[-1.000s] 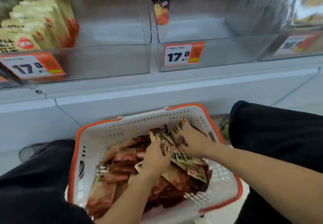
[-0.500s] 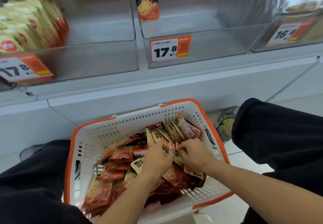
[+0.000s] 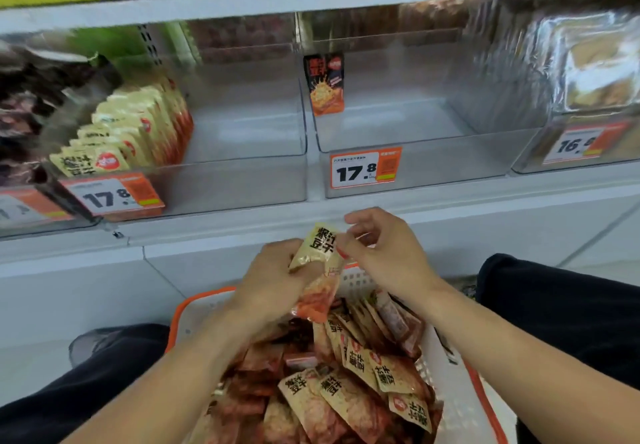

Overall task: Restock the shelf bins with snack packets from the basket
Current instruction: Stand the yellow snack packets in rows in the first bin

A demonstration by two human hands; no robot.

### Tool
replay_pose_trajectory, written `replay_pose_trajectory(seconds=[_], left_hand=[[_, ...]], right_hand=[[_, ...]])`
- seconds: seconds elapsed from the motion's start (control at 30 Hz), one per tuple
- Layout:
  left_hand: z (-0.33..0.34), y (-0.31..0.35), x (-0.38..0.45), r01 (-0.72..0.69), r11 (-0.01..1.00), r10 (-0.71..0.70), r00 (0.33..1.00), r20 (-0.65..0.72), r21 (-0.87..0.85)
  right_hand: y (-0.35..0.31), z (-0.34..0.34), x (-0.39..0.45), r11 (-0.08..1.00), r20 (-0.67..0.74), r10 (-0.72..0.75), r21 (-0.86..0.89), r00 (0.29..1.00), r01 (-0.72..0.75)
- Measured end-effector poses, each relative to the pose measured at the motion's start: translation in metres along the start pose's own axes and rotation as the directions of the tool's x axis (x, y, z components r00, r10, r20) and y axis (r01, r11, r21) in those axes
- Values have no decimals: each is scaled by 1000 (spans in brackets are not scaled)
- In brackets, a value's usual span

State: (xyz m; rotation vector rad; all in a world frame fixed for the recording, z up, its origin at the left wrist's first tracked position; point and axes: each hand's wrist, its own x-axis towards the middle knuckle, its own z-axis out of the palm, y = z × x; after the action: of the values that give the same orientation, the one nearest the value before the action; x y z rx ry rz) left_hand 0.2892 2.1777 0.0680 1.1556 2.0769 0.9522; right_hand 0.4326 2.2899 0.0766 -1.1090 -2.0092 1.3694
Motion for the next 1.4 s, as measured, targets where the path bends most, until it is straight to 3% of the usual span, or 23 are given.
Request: replay_pose_trajectory(seconds=[0.1, 0.17, 0.27, 0.4, 0.47, 0.53, 0.6, 0.63, 0.7, 0.9, 1.07, 1.2, 1.3, 1.4], left_hand=[[-45, 17, -4, 34, 964, -6, 994, 106, -262], [-67, 26, -9, 42, 894, -10, 997, 75, -445], [-90, 32, -10, -15, 771, -24, 998, -52, -636], [-126, 34, 2, -197, 670, -15, 960, -279, -716], [-149, 31, 11, -307, 704, 23, 911, -412, -640], [-171, 19, 22, -349, 867, 54, 775, -629, -356], [-189, -1, 32, -219, 974, 176, 602, -779, 51], [-195, -14, 36, -125, 969, 244, 565, -788, 211], [-201, -36, 43, -25, 929, 313, 581, -751, 369], [-188, -62, 54, 56, 802, 403, 684, -608, 595], [-186, -66, 55, 36, 807, 420, 666, -616, 589], [-185, -63, 56, 34, 824, 398, 676, -620, 565], [-185, -63, 56, 32, 830, 389, 682, -619, 557], [-185, -63, 56, 19, 836, 392, 678, -622, 548]], right_hand=[[-28, 0, 3, 993, 83, -83, -78, 993, 90], [-48, 6, 5, 988, 173, -125, -66, 977, 138], [-75, 22, 11, 970, 225, -244, 51, 943, 238], [-126, 42, 28, 897, 158, -440, 36, 884, 440], [-151, 53, 45, 841, 96, -535, -31, 839, 540], [-168, 65, 72, 806, 45, -580, -115, 814, 581], [-173, 80, 109, 820, -5, -551, -188, 835, 540], [-174, 89, 129, 834, -25, -521, -228, 853, 502], [-175, 108, 169, 868, -54, -441, -281, 896, 410], [-165, 167, 263, 933, -81, -230, -302, 970, 196], [-158, 191, 303, 908, -90, -181, -397, 979, 131], [-159, 198, 315, 872, -176, -162, -486, 971, 57], [-156, 200, 317, 924, -266, -112, -382, 957, 2], [-152, 200, 318, 954, -265, -87, -300, 960, 3]])
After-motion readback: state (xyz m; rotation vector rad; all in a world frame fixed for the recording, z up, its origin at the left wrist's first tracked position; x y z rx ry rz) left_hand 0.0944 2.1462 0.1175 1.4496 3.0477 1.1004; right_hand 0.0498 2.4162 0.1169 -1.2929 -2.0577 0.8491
